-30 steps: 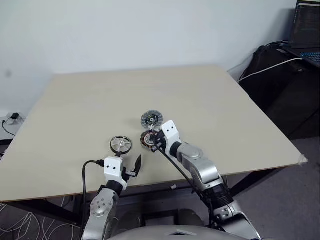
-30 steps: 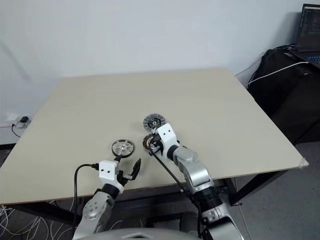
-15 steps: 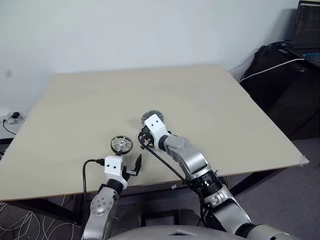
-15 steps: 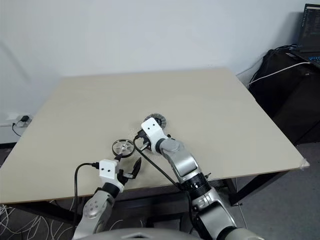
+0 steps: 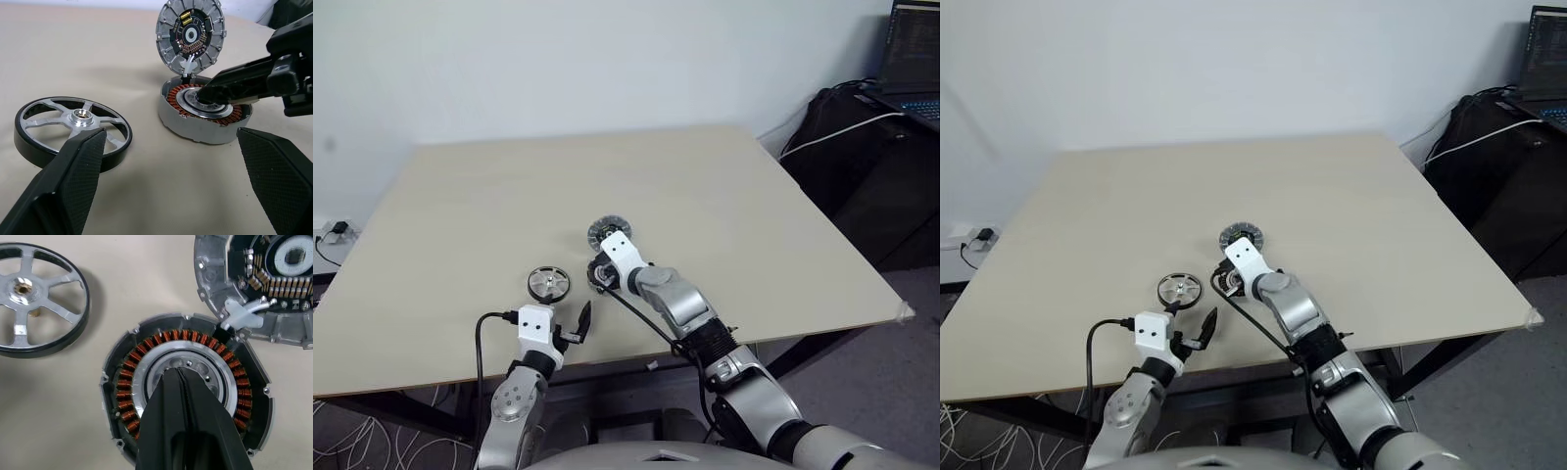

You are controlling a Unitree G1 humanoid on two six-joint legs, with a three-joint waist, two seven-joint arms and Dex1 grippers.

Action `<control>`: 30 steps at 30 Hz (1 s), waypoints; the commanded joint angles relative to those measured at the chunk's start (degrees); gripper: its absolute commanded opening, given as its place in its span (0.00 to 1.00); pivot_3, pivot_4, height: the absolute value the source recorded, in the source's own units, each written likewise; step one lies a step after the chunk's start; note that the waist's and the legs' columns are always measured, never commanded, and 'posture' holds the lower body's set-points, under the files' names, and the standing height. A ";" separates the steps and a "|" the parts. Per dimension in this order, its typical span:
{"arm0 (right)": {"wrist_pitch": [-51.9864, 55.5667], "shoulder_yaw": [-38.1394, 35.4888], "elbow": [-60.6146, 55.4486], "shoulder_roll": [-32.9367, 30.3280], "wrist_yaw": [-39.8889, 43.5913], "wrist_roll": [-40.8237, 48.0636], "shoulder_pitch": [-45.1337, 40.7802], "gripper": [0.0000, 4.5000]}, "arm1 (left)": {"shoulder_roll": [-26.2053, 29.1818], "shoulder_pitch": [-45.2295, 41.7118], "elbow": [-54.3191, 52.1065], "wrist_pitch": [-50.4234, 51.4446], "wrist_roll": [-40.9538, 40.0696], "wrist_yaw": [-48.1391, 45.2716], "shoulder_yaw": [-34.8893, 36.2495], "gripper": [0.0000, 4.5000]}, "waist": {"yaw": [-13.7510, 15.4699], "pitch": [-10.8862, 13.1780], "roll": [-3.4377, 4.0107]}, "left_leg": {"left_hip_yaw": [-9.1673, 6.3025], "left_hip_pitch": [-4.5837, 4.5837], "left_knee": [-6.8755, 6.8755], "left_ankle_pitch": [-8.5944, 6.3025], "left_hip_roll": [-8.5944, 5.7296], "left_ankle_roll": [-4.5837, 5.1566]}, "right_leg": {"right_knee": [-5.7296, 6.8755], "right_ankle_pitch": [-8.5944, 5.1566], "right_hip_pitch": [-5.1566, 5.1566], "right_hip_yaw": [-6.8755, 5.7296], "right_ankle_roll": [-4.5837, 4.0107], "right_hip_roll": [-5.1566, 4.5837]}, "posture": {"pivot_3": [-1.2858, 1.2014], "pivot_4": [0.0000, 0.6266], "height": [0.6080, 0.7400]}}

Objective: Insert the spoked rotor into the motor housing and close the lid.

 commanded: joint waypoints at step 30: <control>-3.92 -3.74 -11.01 -1.41 -0.06 2.89 7.25 0.00 | 0.00 -0.82 -1.64 -0.37 -1.25 -0.08 0.27 1.00 | 0.56 -0.03 0.05 | -0.01 -0.02 0.04 0.00 0.00 -0.01 | -0.02 -0.18 0.02 0.00 0.24 -0.01 | 0.52 0.00 1.00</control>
